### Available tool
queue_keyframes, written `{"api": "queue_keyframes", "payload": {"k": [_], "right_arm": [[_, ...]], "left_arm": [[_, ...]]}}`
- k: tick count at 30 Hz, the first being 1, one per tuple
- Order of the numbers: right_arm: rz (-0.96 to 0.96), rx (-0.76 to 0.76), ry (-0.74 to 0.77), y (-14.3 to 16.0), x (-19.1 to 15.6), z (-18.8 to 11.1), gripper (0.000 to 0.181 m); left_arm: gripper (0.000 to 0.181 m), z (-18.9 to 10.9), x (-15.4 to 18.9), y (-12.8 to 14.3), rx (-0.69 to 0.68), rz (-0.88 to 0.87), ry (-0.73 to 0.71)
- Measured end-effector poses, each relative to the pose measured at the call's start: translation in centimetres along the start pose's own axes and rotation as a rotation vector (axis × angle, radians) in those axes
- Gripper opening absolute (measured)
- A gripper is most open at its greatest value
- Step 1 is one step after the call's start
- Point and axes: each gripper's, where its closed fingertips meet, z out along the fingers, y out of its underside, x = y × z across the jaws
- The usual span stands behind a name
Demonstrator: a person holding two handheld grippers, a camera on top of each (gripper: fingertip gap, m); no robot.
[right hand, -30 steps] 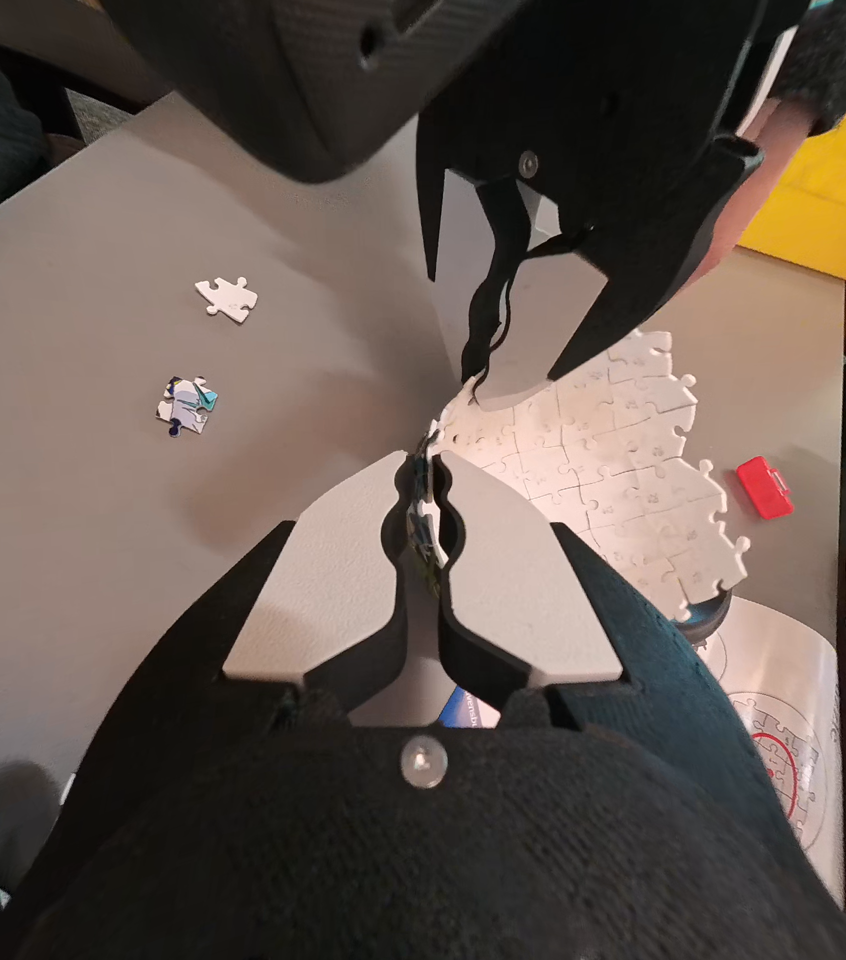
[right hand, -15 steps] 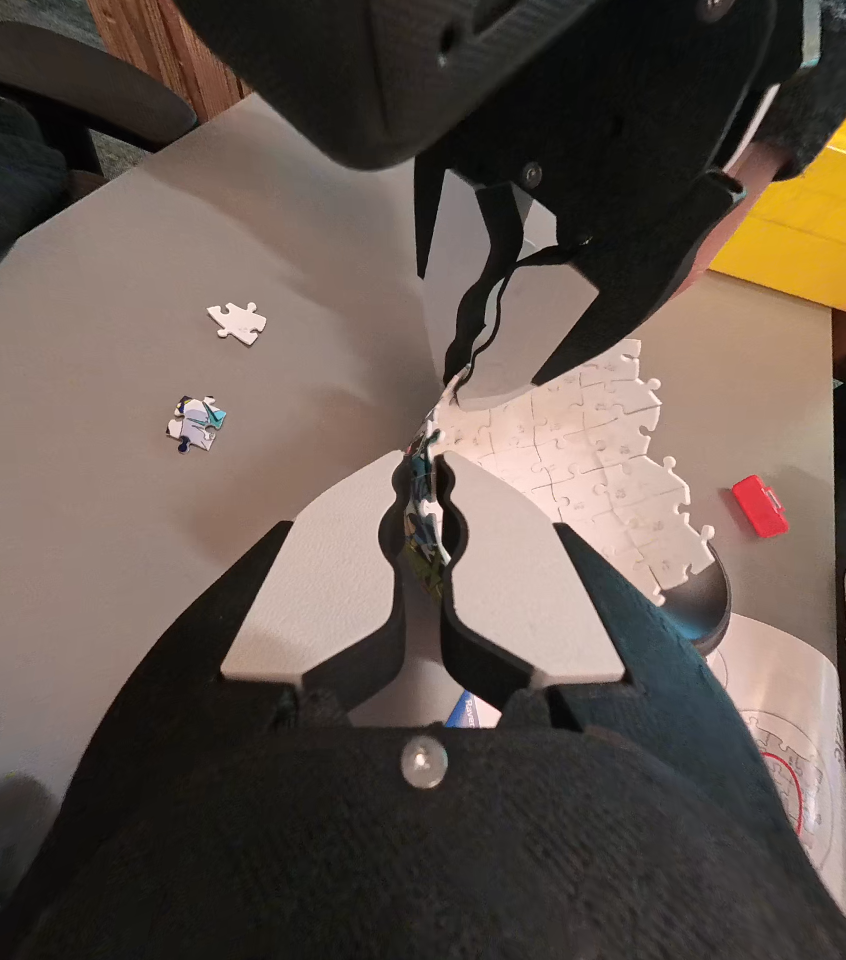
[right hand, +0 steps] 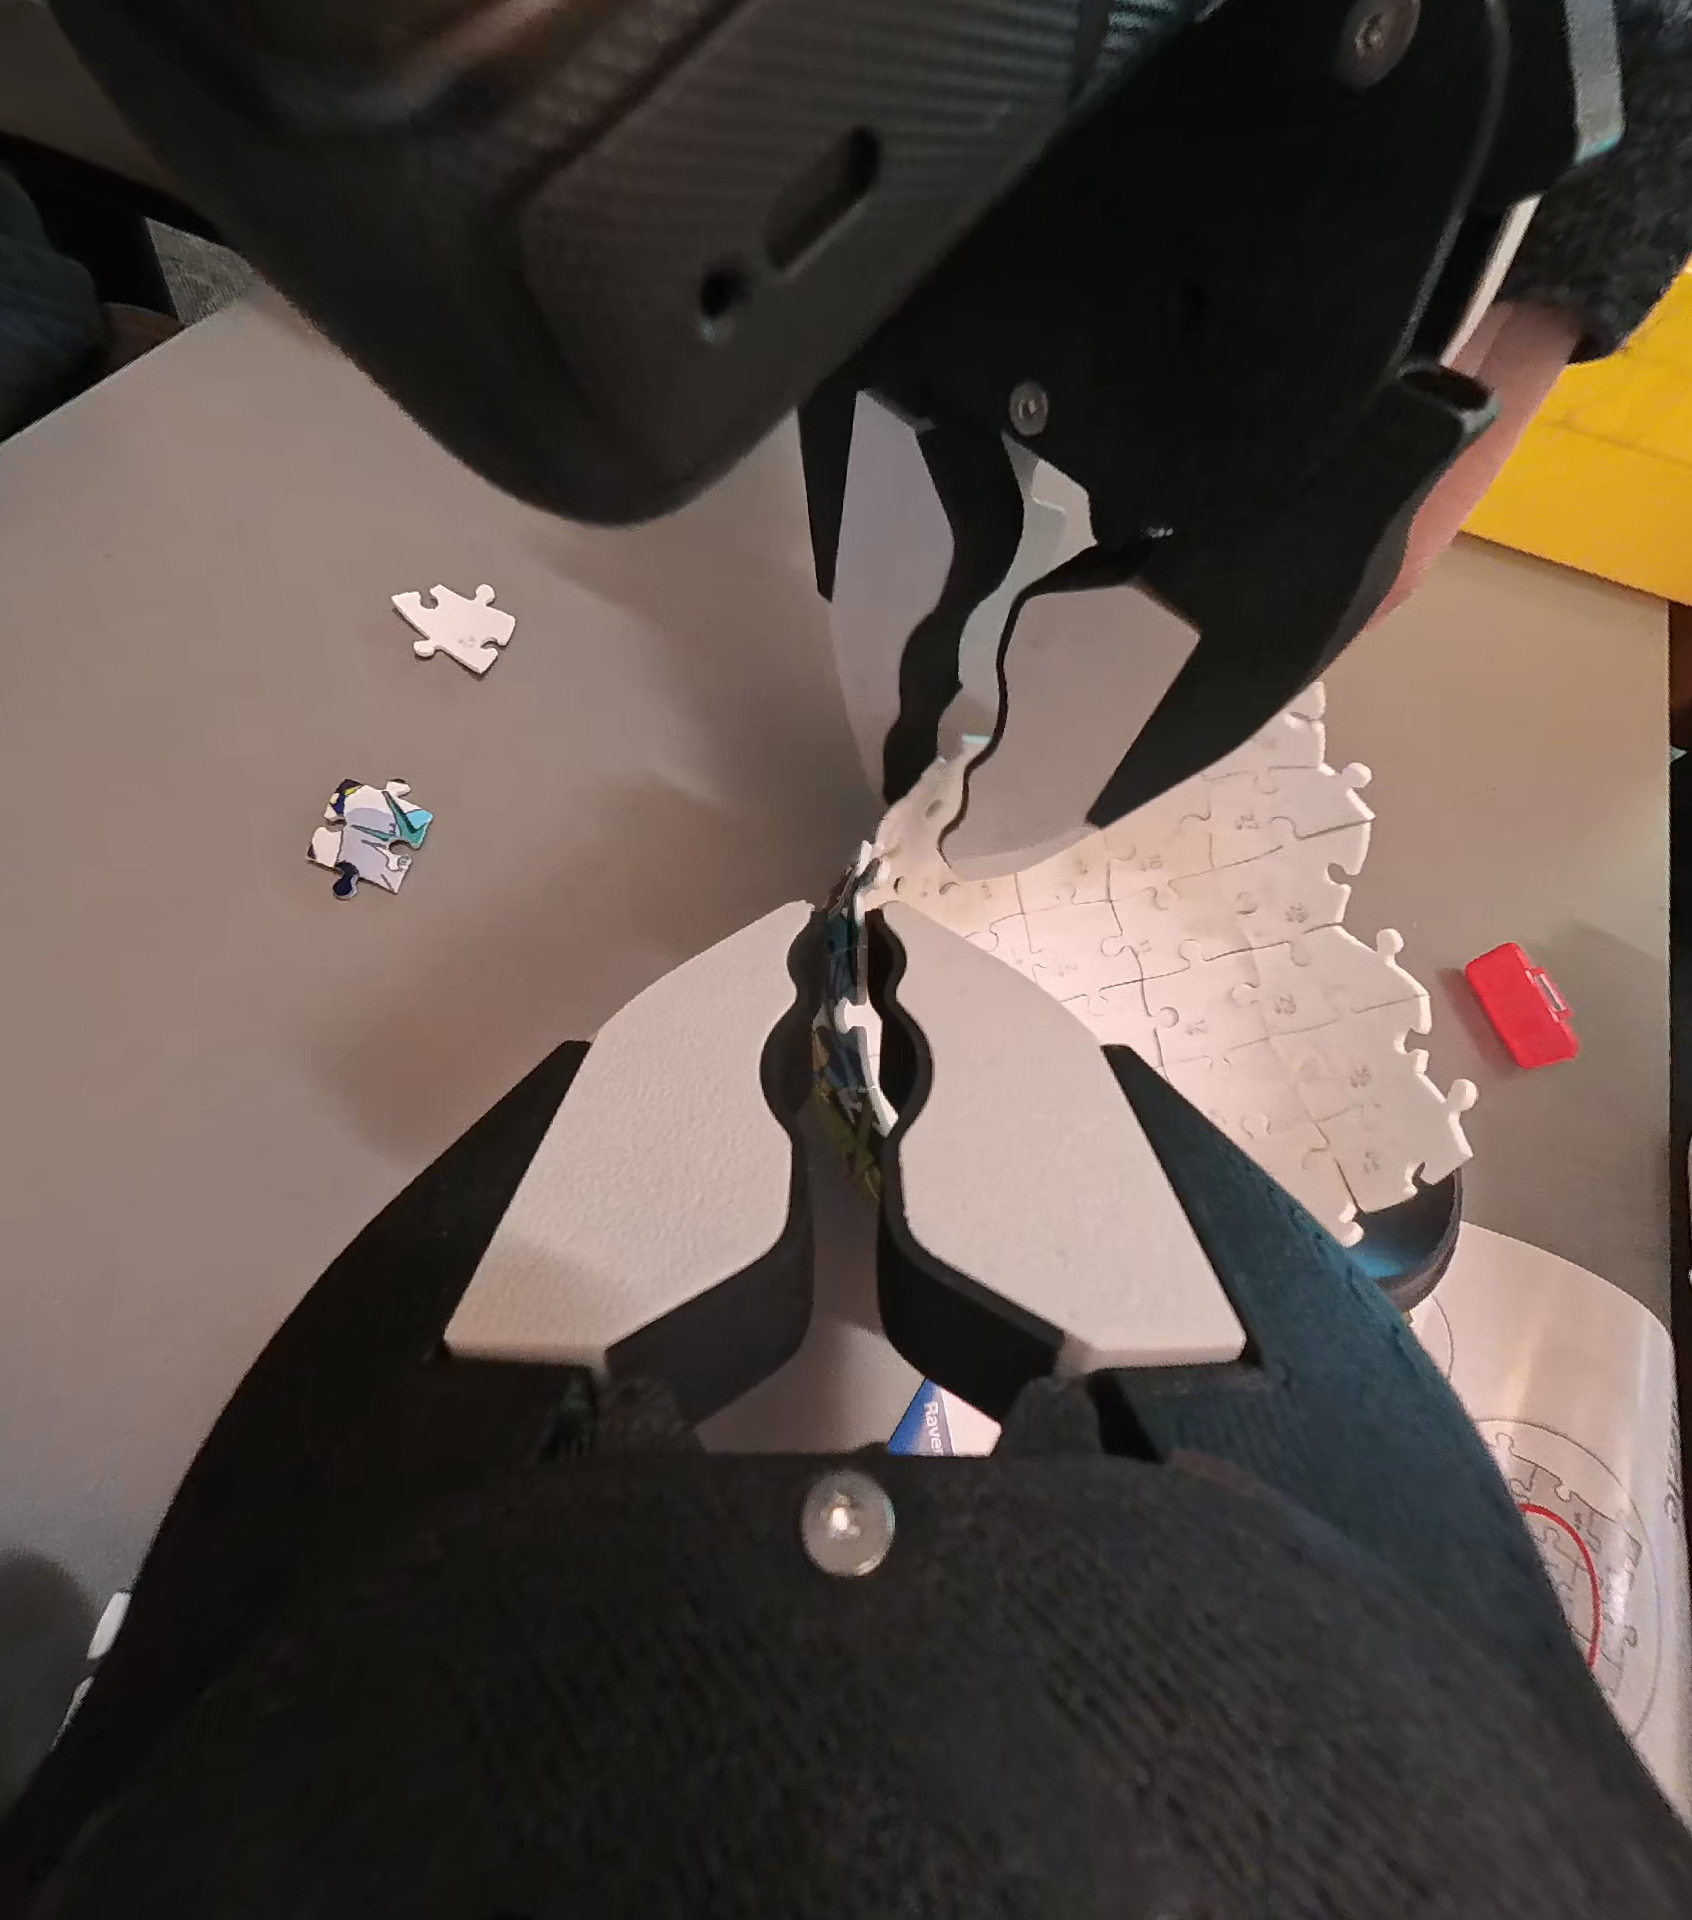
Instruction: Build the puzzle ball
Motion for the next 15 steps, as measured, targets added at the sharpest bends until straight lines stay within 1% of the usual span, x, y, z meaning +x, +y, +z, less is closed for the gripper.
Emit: {"api": "queue_keyframes", "payload": {"k": [3,8,10,13,15], "right_arm": [[-0.005,-0.003,-0.002,0.0,-0.1,0.1,0.007],[-0.019,-0.030,-0.006,0.1,-0.4,0.4,0.007],[-0.030,-0.052,-0.005,0.1,-0.6,0.7,0.007],[-0.047,-0.089,-0.001,0.2,-1.3,1.1,0.006],[-0.069,-0.142,0.003,0.5,-1.8,1.3,0.016]], "left_arm": [[0.004,0.2,0.1,0.1,-0.005,0.013,0.004],[0.004,0.4,0.4,0.0,-0.016,0.032,-0.042],[0.004,0.6,0.5,0.0,-0.036,0.047,-0.097],[0.004,0.9,0.6,0.2,-0.076,0.072,-0.226],[0.004,1.1,0.9,0.3,-0.115,0.112,-0.333]]}}
